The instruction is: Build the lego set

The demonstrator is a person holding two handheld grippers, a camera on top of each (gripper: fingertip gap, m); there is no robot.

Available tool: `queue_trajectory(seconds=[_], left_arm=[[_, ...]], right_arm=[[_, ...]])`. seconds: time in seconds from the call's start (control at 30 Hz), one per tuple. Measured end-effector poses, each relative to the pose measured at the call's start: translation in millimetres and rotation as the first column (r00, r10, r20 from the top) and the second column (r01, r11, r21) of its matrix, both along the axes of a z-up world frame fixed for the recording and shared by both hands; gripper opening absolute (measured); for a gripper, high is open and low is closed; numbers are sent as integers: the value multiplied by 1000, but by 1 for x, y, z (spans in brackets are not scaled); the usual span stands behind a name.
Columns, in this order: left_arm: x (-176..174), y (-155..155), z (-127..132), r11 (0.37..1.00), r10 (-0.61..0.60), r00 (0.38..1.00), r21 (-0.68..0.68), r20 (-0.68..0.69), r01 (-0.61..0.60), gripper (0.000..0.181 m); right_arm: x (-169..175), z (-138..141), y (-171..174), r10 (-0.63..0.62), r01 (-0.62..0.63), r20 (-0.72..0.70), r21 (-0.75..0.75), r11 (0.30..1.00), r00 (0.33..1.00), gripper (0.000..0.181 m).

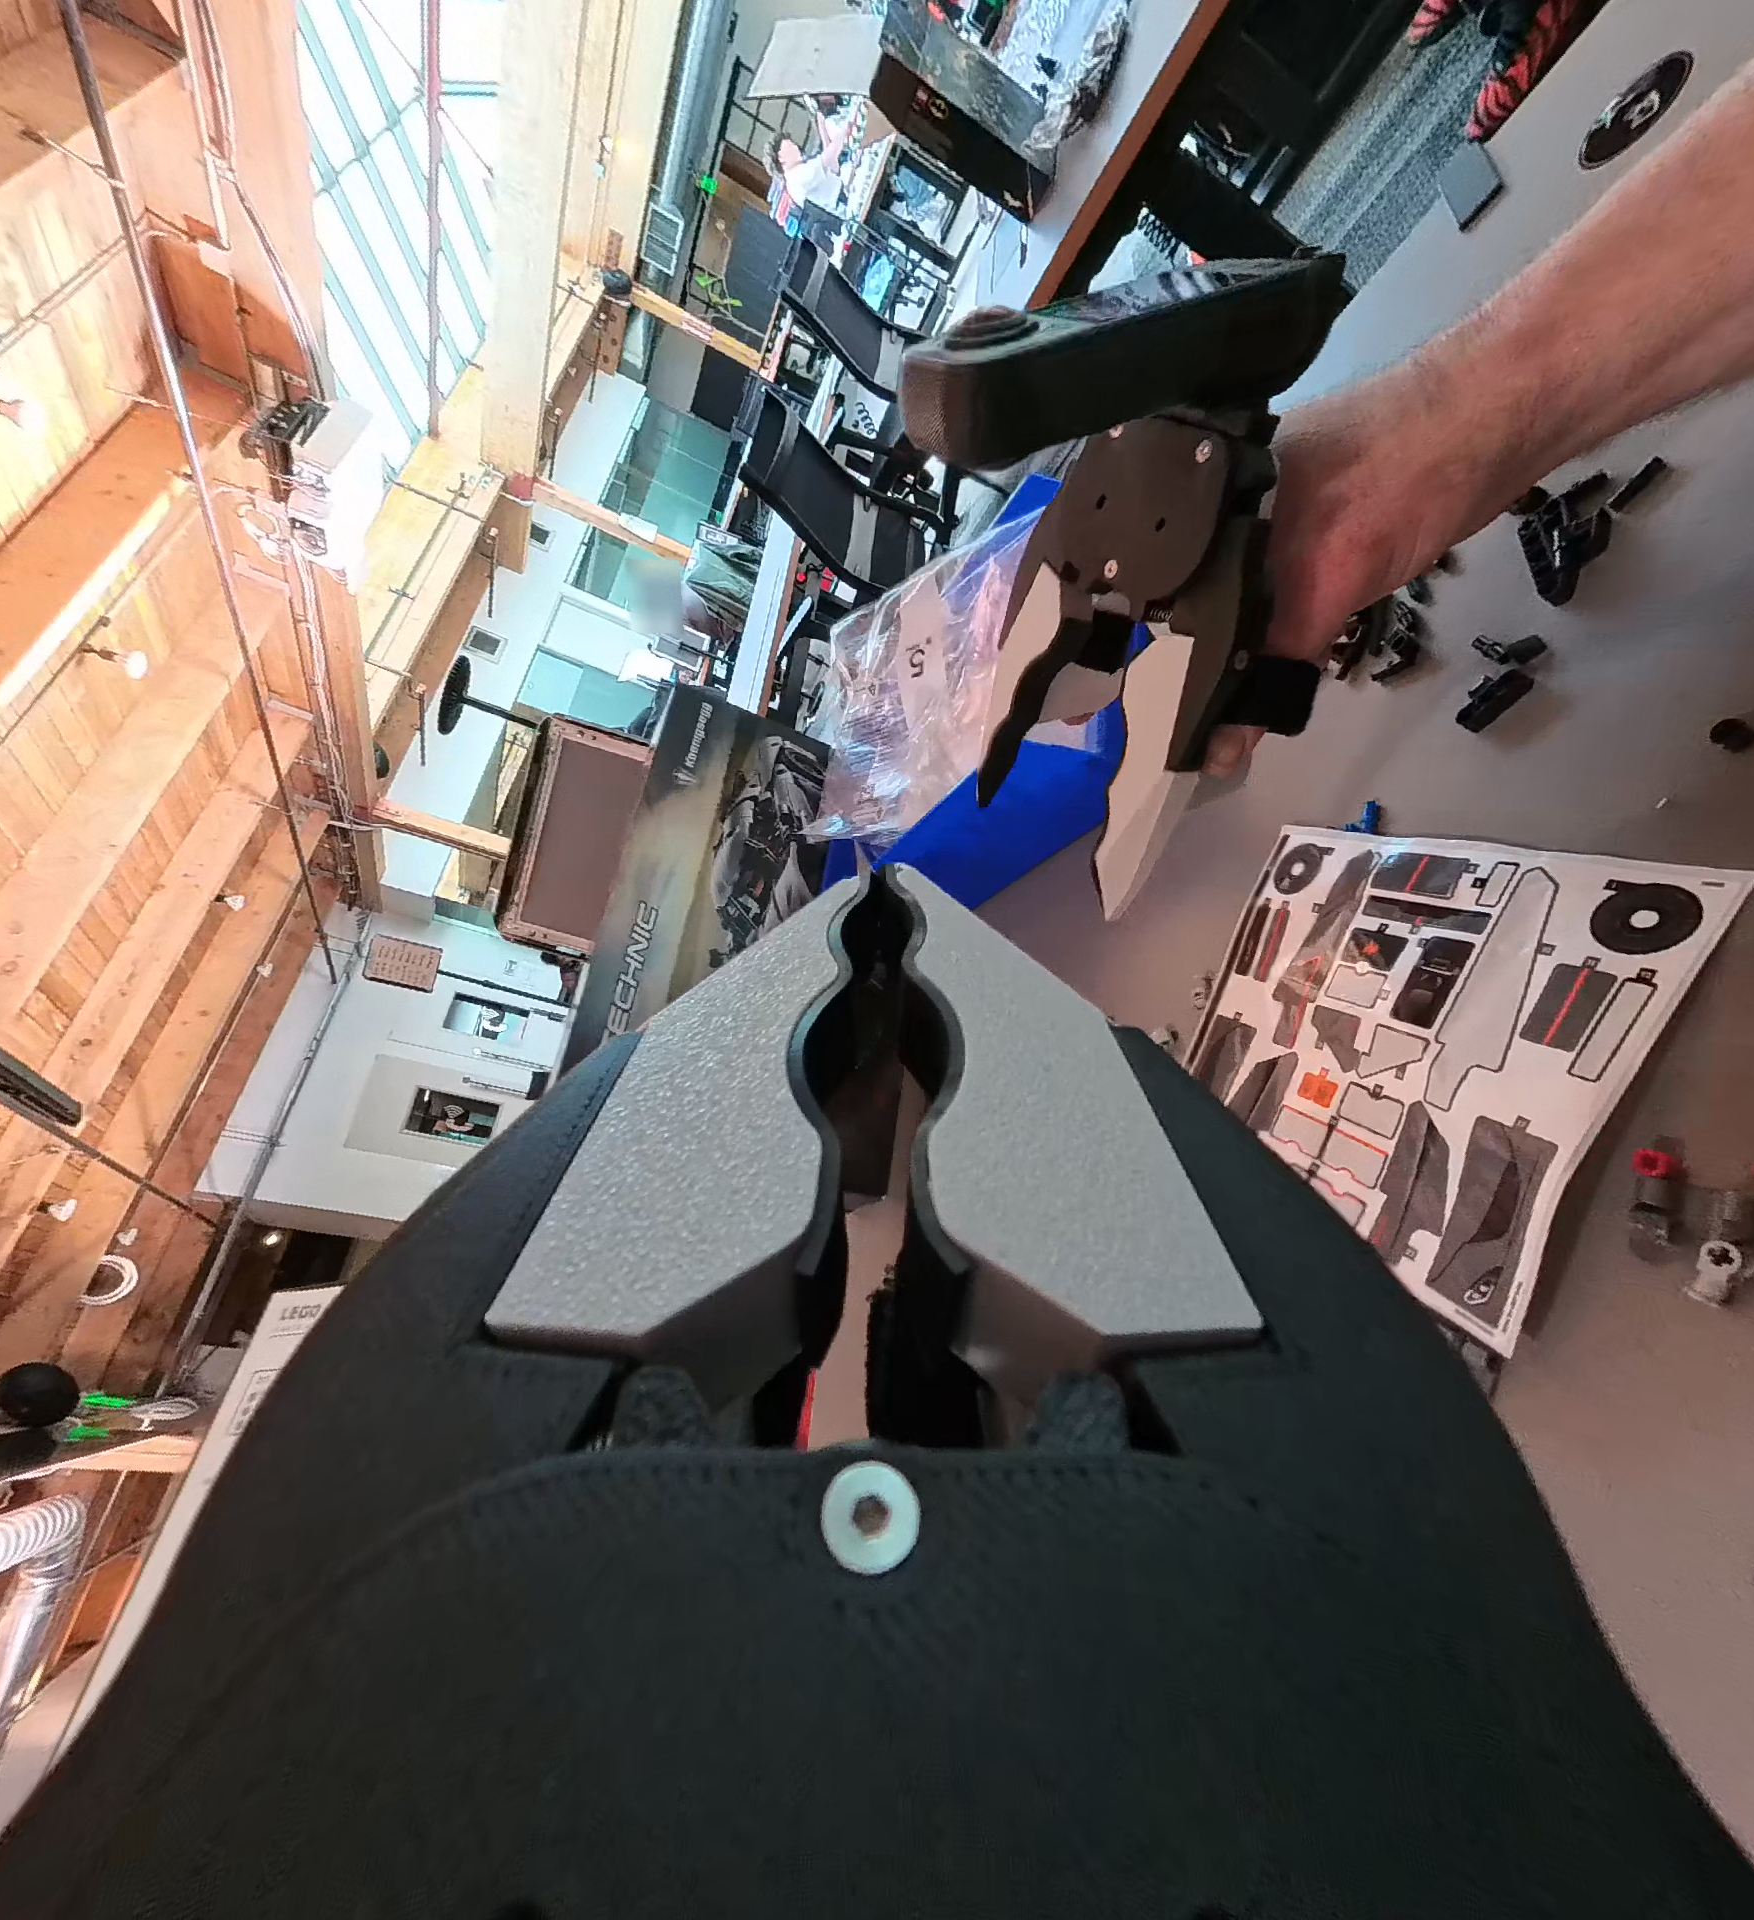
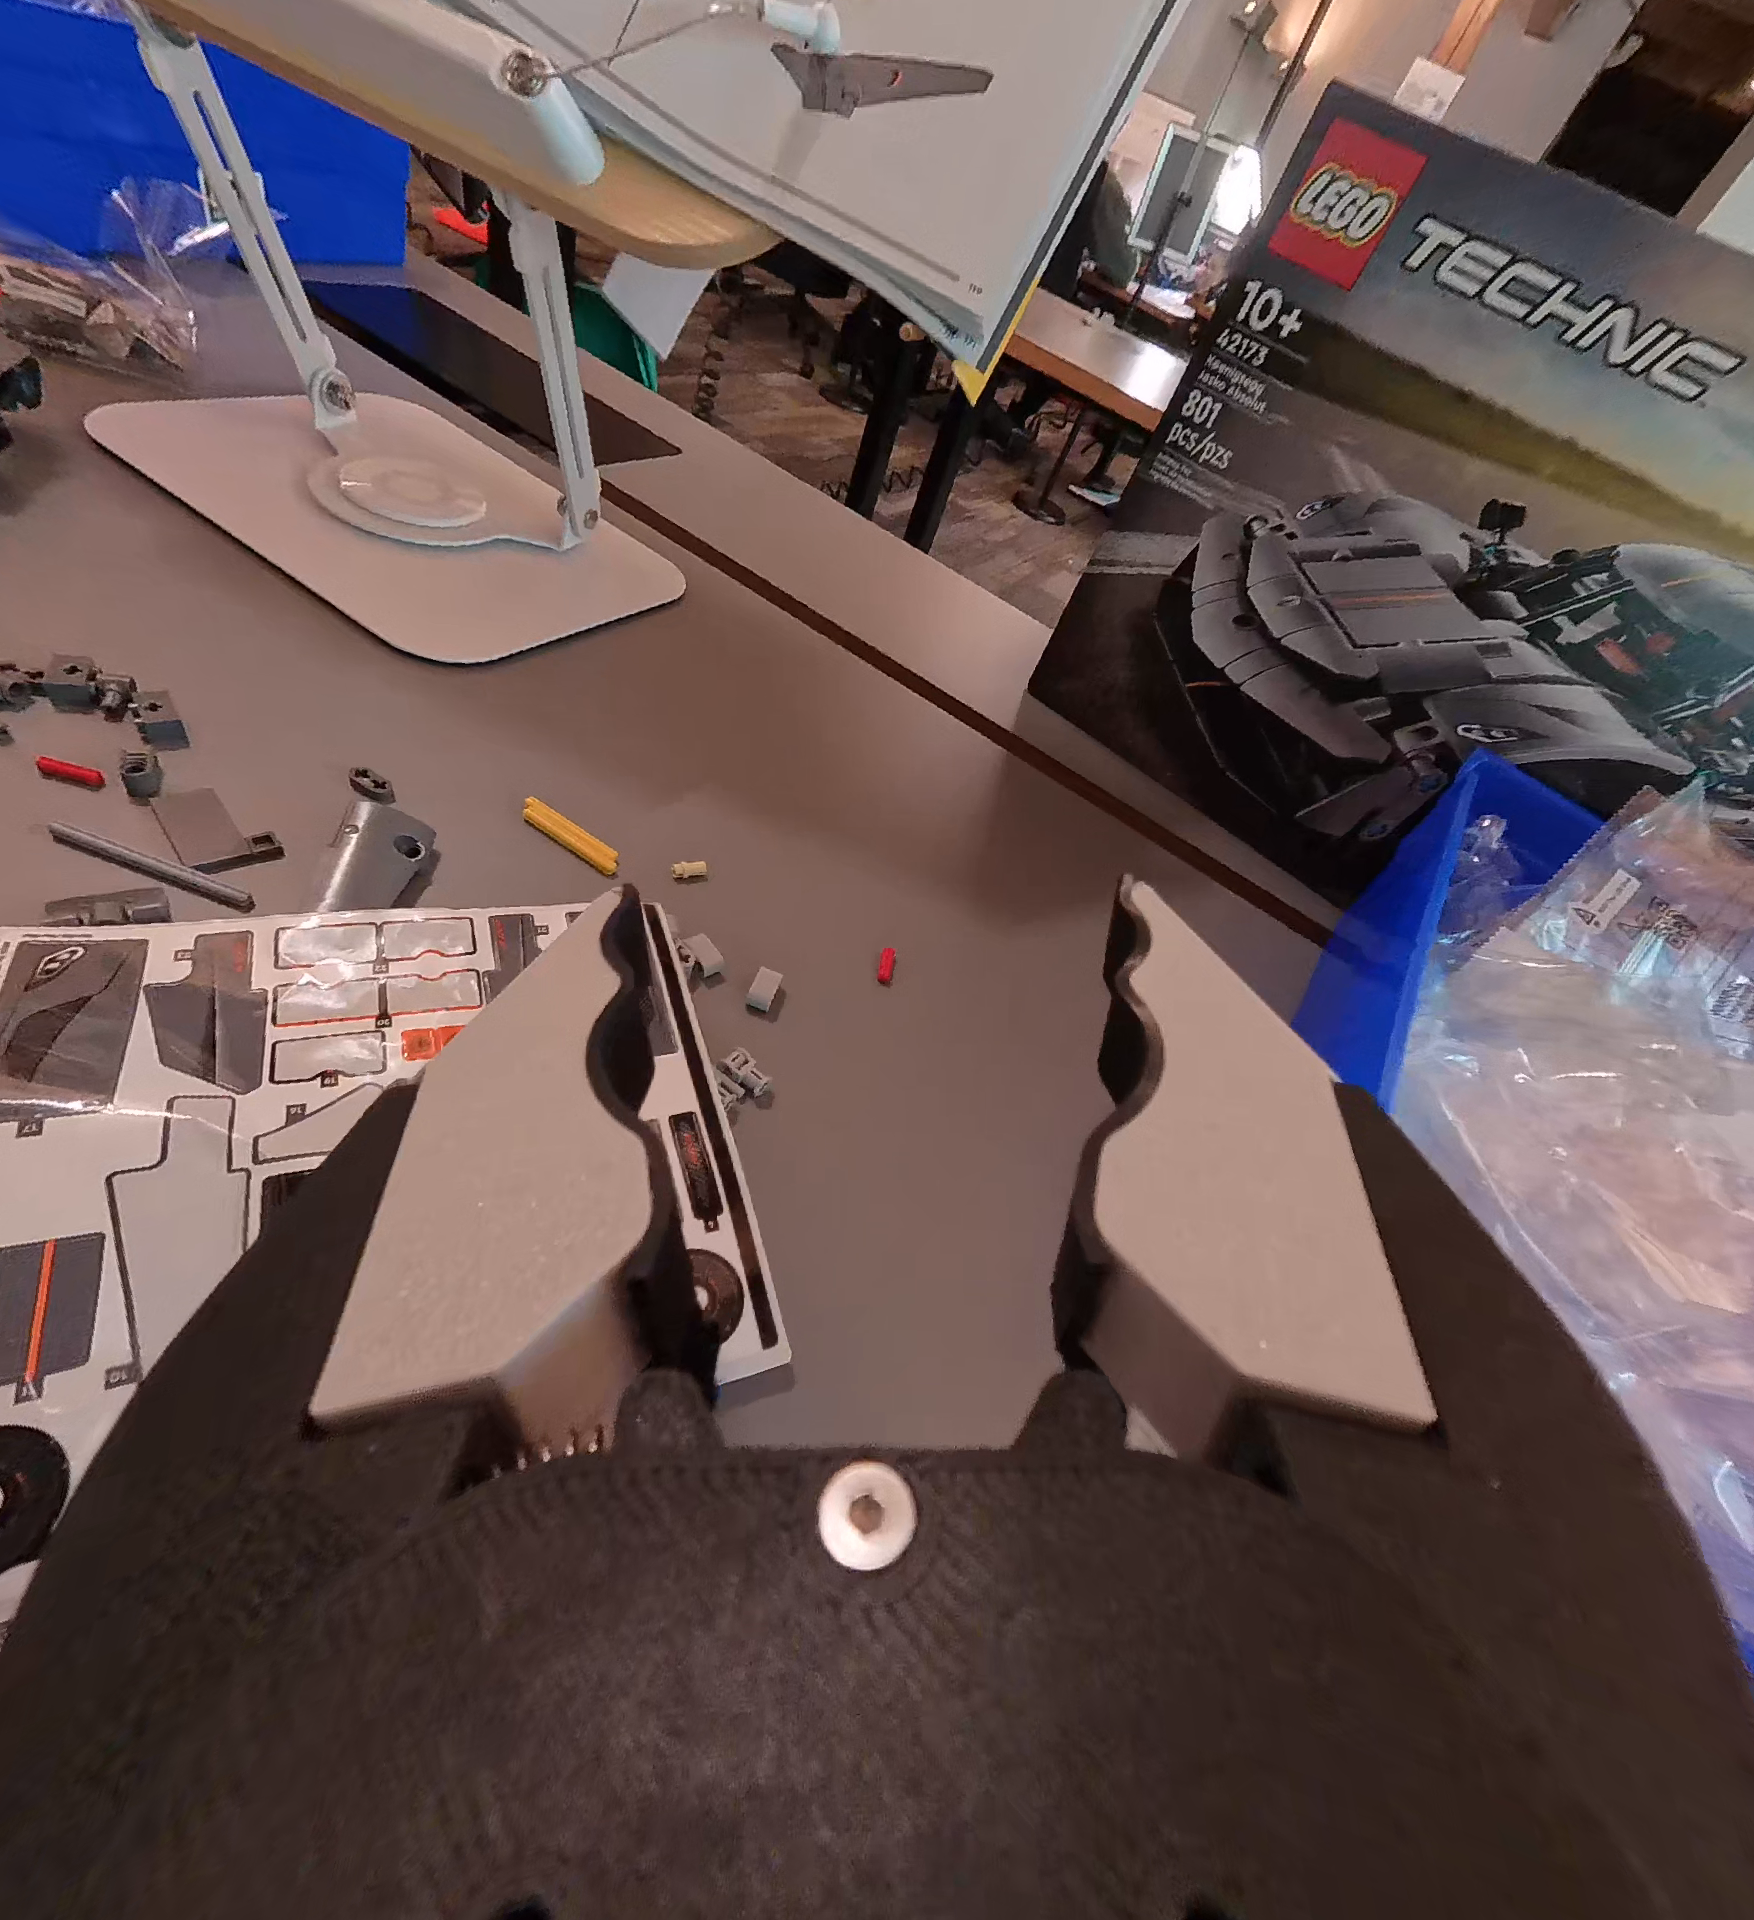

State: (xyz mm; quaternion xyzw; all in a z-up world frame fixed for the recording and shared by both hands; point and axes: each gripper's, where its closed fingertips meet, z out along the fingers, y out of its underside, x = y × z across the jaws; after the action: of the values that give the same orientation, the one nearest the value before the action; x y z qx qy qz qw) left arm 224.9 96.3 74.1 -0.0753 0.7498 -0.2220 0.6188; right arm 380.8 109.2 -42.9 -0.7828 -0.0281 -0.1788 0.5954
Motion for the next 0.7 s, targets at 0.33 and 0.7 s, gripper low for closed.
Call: queue_trajectory(seconds=[0.33,0.7], left_arm=[[-54,24,38,991,119,990,53,70,-123,0],[-157,83,8,934,346,938,87,21,-346,0]], right_arm=[[-14,52,-21,-20,-20,218,180,984,976,67],[-65,58,-27,56,-108,321,148,983,945,56]])
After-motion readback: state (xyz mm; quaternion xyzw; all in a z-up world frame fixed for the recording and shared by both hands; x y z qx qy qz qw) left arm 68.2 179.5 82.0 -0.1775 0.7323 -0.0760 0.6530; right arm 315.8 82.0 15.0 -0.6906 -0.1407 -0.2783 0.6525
